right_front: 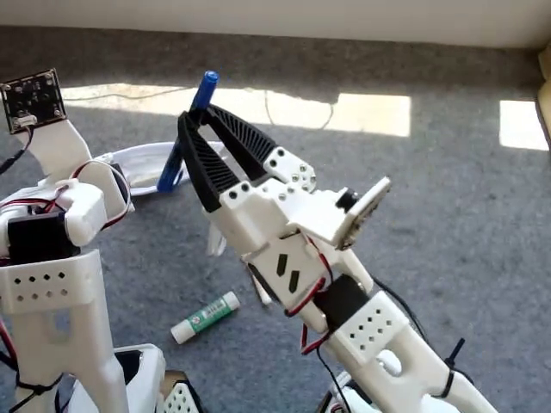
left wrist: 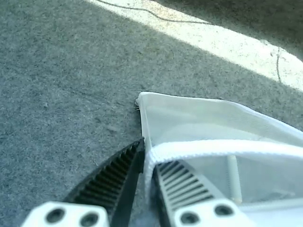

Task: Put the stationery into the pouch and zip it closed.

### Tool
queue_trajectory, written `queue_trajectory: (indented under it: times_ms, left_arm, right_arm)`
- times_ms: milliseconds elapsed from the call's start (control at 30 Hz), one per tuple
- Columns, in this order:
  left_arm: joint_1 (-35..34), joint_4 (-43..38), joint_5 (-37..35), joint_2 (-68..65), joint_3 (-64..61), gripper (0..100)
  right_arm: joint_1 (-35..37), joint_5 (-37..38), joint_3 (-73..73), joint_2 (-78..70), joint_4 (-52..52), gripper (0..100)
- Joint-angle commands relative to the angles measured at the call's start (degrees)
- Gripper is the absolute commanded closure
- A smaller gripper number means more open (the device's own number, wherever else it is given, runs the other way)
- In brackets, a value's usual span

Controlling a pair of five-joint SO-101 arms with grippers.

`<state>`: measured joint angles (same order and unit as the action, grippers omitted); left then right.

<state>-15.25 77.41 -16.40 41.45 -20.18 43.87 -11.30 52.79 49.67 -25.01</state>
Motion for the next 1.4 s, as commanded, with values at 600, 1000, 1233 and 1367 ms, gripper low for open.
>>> queue_trajectory:
  times_ms: [600, 1000, 1233, 1367]
  left_arm:
    - [0.9, -1.8, -0.3, 1.3, -0.5, 99]
    - [0.9, -1.8, -0.3, 1.3, -0.5, 99]
    - [0.7, -1.8, -0.3, 1.3, -0.6, 99]
    - [0.6, -1.8, -0.3, 1.4, -0.6, 99]
  right_arm:
    - [1.9, -0.4, 7.0, -14.9, -13.8, 99.4]
    - [3.7, -0.4, 11.1, -7.4, -1.5, 88.3]
    - [6.0, -0.4, 11.0, 1.5, 11.6, 84.2]
    - [5.6, -0.4, 8.0, 7.3, 21.6, 84.2]
